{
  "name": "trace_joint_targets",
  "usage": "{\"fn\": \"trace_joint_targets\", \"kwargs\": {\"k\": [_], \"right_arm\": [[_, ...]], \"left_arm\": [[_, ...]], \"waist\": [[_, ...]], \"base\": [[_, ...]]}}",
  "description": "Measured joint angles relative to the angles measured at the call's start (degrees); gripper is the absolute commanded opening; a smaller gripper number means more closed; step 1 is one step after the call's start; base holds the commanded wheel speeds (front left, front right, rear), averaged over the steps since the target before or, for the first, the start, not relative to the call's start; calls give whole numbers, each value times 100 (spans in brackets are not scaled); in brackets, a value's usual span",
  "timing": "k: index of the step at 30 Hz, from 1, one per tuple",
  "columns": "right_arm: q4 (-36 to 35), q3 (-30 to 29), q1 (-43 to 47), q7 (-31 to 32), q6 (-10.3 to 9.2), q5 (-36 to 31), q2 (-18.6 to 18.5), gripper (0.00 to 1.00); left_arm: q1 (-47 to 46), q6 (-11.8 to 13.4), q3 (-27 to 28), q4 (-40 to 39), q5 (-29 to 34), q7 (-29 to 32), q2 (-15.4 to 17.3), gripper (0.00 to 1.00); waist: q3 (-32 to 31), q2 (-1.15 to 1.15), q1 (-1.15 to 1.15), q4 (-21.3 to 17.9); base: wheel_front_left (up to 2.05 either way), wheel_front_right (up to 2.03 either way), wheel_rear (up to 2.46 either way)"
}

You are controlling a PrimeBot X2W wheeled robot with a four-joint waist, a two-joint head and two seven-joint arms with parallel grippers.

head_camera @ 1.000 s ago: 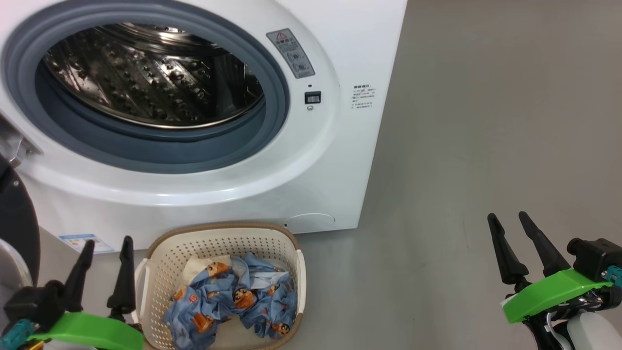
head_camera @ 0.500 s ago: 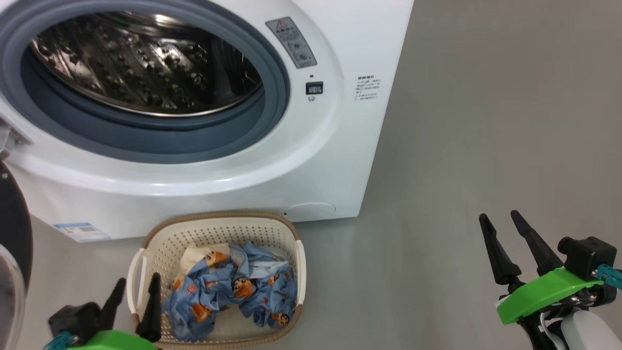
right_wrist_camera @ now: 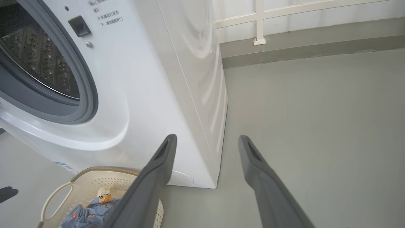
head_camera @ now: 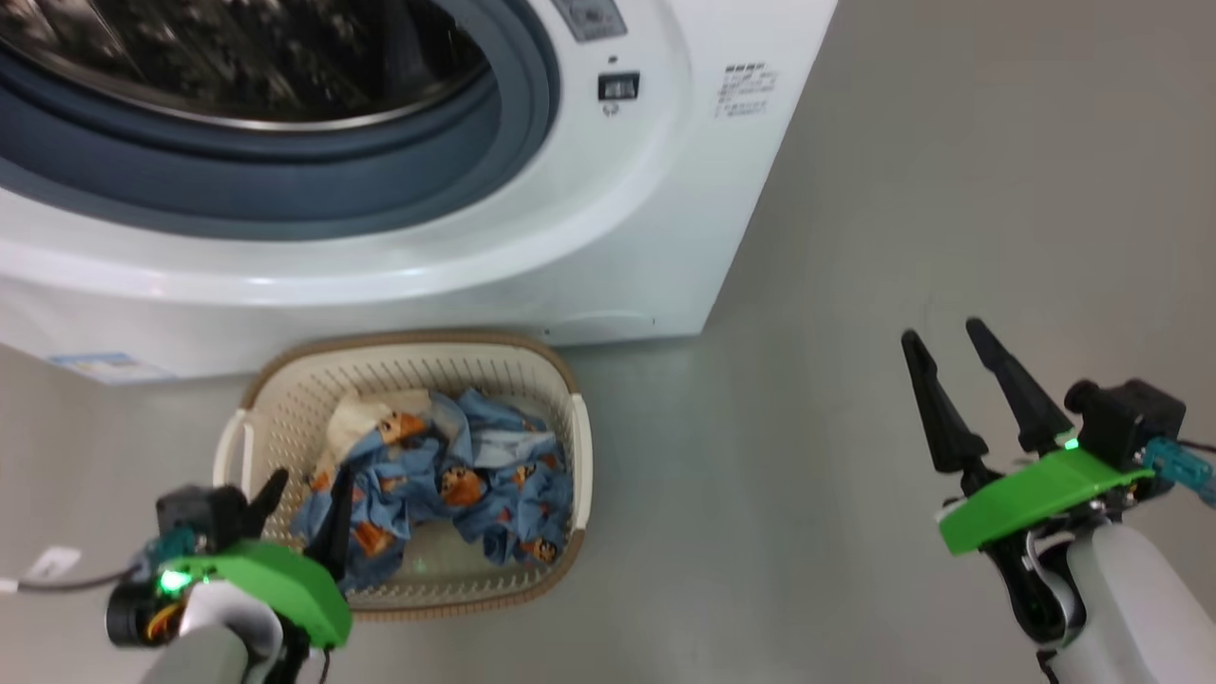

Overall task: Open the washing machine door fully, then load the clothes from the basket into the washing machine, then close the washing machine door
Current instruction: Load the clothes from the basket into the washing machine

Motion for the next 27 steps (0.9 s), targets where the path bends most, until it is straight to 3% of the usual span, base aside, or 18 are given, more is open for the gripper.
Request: {"fn": "trace_joint_targets", "kwargs": {"k": [12,27], "right_arm": [[-198,131,-693,0,0,-176,115,100],[-386,382,-974,0,0,-204,310,100]], "left_arm": [[-1640,-1,-1526,1616,-580,1,227,100],[-2460,-1,-2550,2303,-1391,278,657,100]], "waist": [[1162,0,0,-52],[2139,0,0,-464]], "base": [[0,0,0],[0,0,0]]}}
